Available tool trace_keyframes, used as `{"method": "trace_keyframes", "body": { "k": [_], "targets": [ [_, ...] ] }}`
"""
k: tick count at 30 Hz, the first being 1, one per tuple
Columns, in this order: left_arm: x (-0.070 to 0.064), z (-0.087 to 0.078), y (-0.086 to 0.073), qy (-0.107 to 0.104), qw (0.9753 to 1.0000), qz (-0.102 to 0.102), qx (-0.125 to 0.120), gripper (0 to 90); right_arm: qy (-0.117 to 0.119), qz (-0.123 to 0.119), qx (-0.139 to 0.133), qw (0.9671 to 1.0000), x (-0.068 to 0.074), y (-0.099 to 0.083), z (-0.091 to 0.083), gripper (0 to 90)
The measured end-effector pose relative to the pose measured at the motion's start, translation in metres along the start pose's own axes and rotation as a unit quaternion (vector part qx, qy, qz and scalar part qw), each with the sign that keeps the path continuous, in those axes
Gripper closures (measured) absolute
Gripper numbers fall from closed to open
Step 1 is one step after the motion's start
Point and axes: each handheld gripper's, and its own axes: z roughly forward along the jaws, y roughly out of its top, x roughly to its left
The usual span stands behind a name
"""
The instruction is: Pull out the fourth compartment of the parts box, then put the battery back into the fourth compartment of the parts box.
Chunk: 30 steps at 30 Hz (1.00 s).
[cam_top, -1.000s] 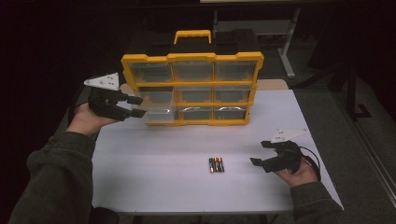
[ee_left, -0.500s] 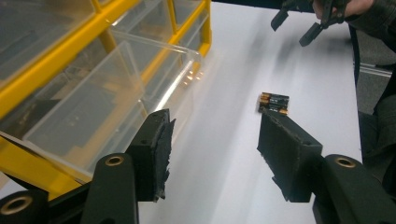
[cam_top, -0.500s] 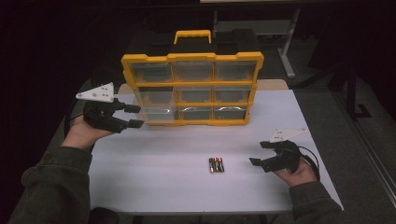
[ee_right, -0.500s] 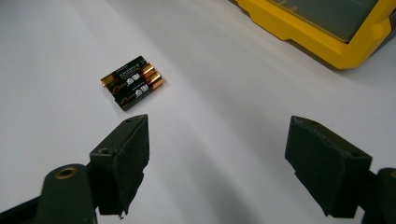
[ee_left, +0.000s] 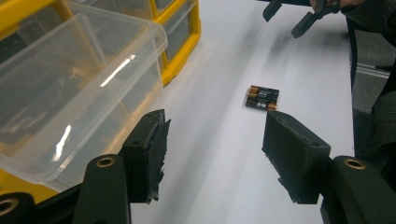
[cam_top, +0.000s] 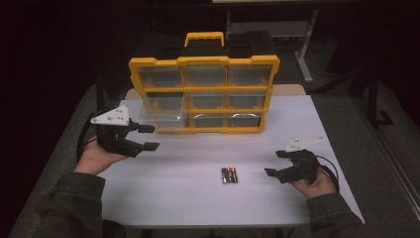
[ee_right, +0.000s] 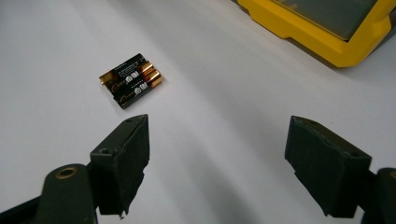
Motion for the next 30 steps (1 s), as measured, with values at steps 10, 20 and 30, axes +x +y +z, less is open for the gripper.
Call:
{"method": "trace_keyframes", "body": {
  "k": [10,20,30],
  "targets": [
    [-0.016,0.012,-0.019,0.006,0.9999,-0.009,-0.001,35.8,0.003,-0.001,0.006,1.0,0.002,0.001,0.003,21.0],
    [-0.024,0.024,-0.038,0.006,0.9997,-0.025,0.004,34.0,0.008,0.004,0.009,0.9999,0.001,0.002,0.006,21.1],
    [-0.026,0.03,-0.054,0.02,0.9993,-0.033,0.002,31.8,0.014,0.009,0.013,0.9998,0.0,0.003,0.008,22.2]
  ]
}}
